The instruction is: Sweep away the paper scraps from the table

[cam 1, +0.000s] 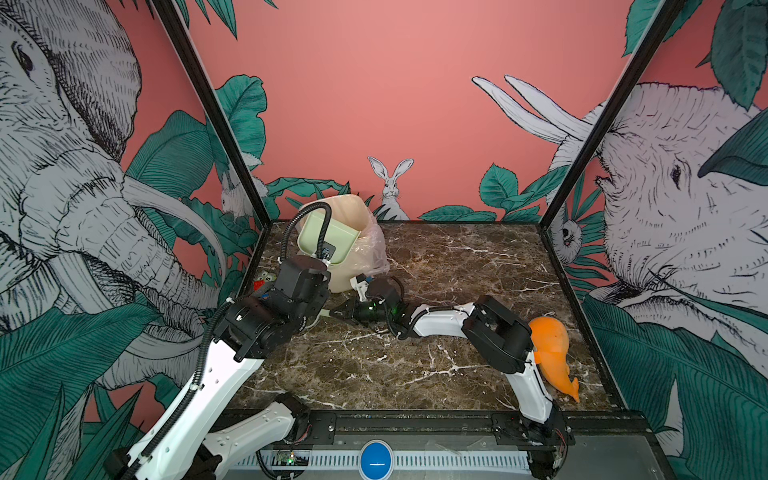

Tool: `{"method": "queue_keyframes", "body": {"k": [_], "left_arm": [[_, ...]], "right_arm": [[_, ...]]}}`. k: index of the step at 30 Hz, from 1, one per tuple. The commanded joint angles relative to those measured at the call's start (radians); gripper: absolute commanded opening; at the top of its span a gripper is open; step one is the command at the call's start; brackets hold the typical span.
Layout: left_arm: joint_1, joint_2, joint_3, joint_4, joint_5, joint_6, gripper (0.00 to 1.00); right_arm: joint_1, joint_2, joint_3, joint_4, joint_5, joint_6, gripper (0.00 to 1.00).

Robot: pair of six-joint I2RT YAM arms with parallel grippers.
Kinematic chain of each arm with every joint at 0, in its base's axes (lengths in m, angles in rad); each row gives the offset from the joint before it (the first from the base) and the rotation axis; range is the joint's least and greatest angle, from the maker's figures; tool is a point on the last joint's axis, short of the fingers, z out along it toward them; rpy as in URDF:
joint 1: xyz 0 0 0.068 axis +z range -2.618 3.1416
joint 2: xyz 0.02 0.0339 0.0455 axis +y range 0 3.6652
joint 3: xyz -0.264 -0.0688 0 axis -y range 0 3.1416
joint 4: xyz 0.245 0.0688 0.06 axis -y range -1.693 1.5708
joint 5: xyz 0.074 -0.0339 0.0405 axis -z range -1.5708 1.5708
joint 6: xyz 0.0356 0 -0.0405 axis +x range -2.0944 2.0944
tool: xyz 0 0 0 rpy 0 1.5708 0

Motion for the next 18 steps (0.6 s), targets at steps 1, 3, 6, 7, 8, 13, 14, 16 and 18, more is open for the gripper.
{"method": "queue_keyframes", "body": {"k": [1,3,6,7,8,13,14,16,18], "left_arm": [[-0.004,-0.011,-0.01,0.005,-0.002,0.0,0.1],[-0.004,-0.011,-0.006,0.003,-0.002,-0.001,0.1],[-0.004,-0.01,-0.001,-0.002,-0.004,0.001,0.1],[-0.005,-0.01,0.002,-0.005,-0.003,0.0,0.1],[-0.004,-0.008,0.002,-0.006,-0.004,0.002,0.1],[-0.004,-0.008,0.002,-0.009,-0.004,0.002,0.1],[-0.004,-0.007,0.001,-0.01,-0.004,0.002,0.1],[-0.004,-0.006,0.003,-0.01,-0.001,-0.002,0.1],[-0.004,-0.006,0.003,-0.011,0.003,-0.005,0.1]], "right_arm": [[0.006,0.036,0.049,0.077,0.082,0.142,0.0],[0.005,0.051,0.066,0.067,0.096,0.15,0.0],[0.006,0.058,0.066,0.039,0.129,0.163,0.0],[0.006,0.061,0.063,0.037,0.138,0.167,0.0],[0.005,0.062,0.064,0.024,0.148,0.167,0.0],[0.004,0.081,0.097,-0.014,0.178,0.166,0.0],[0.004,0.089,0.107,-0.023,0.179,0.171,0.0],[0.004,0.096,0.121,-0.041,0.185,0.177,0.0],[0.005,0.095,0.123,-0.067,0.196,0.18,0.0]]}}
